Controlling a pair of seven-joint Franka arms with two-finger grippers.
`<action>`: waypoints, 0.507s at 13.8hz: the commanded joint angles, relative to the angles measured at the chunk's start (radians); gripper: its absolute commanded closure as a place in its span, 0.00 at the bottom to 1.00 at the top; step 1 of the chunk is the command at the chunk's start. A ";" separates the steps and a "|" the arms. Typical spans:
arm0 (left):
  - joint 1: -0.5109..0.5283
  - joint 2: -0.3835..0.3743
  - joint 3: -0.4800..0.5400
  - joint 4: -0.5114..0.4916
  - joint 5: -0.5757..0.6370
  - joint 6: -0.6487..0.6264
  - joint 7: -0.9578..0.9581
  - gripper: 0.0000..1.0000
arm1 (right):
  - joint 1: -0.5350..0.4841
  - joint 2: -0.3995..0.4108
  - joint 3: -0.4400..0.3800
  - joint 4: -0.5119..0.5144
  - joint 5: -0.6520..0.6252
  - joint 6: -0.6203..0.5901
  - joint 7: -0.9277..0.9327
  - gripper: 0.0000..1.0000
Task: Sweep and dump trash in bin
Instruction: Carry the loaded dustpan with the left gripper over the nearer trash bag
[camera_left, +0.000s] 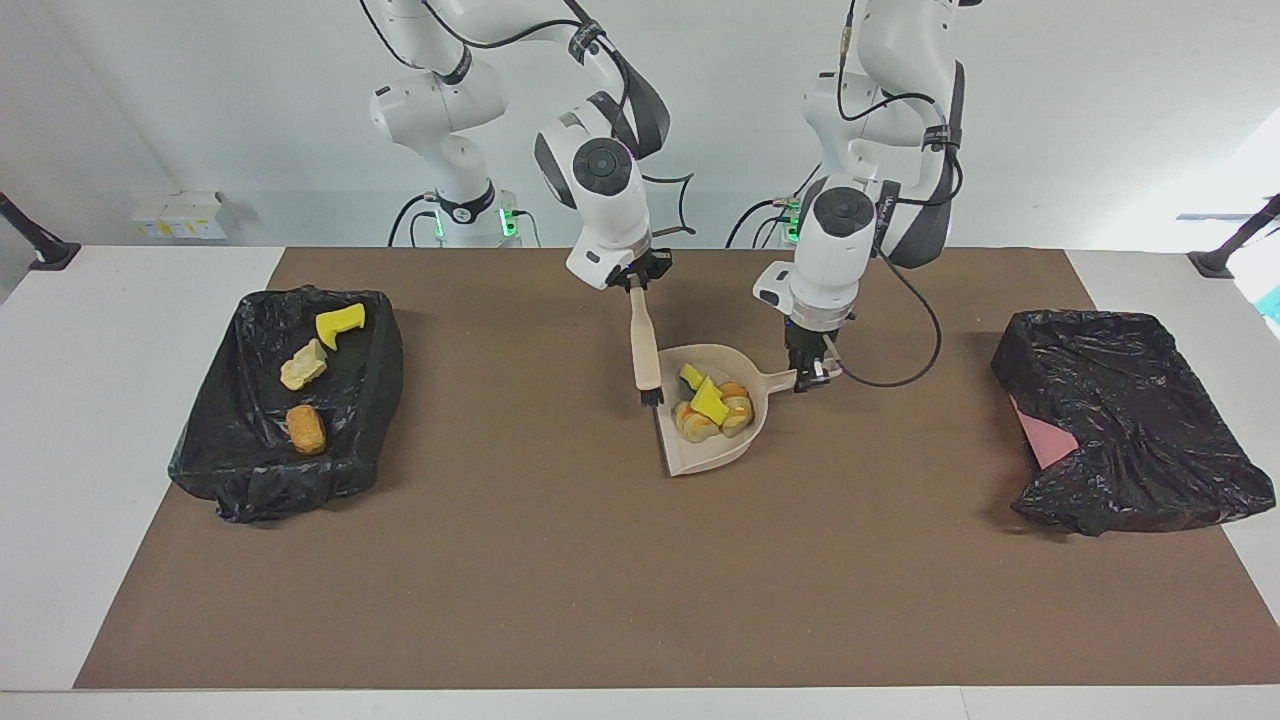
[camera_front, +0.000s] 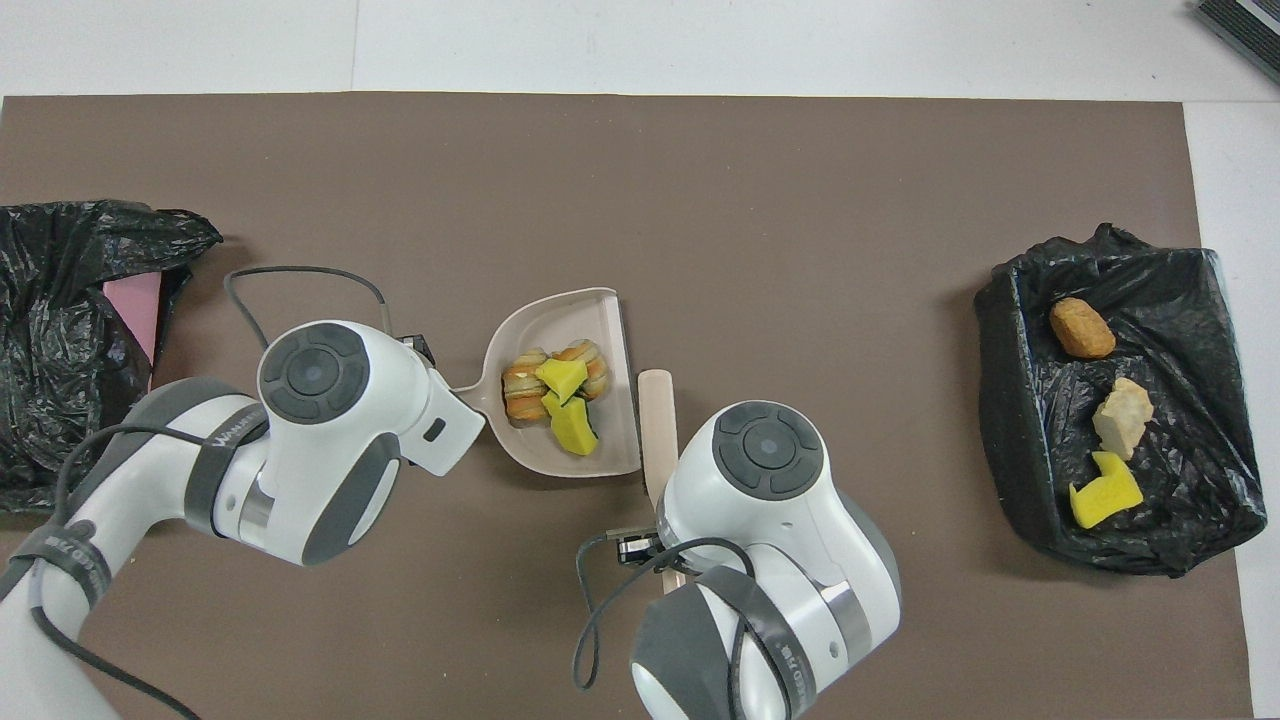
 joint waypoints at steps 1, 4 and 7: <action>0.082 0.009 -0.007 0.070 -0.057 -0.035 0.117 1.00 | 0.001 -0.014 0.010 0.007 0.012 -0.020 0.086 1.00; 0.155 0.041 -0.007 0.212 -0.077 -0.186 0.206 1.00 | 0.089 -0.011 0.011 -0.007 0.013 -0.017 0.109 1.00; 0.220 0.037 -0.005 0.309 -0.091 -0.301 0.266 1.00 | 0.187 0.000 0.011 -0.014 0.012 0.006 0.201 1.00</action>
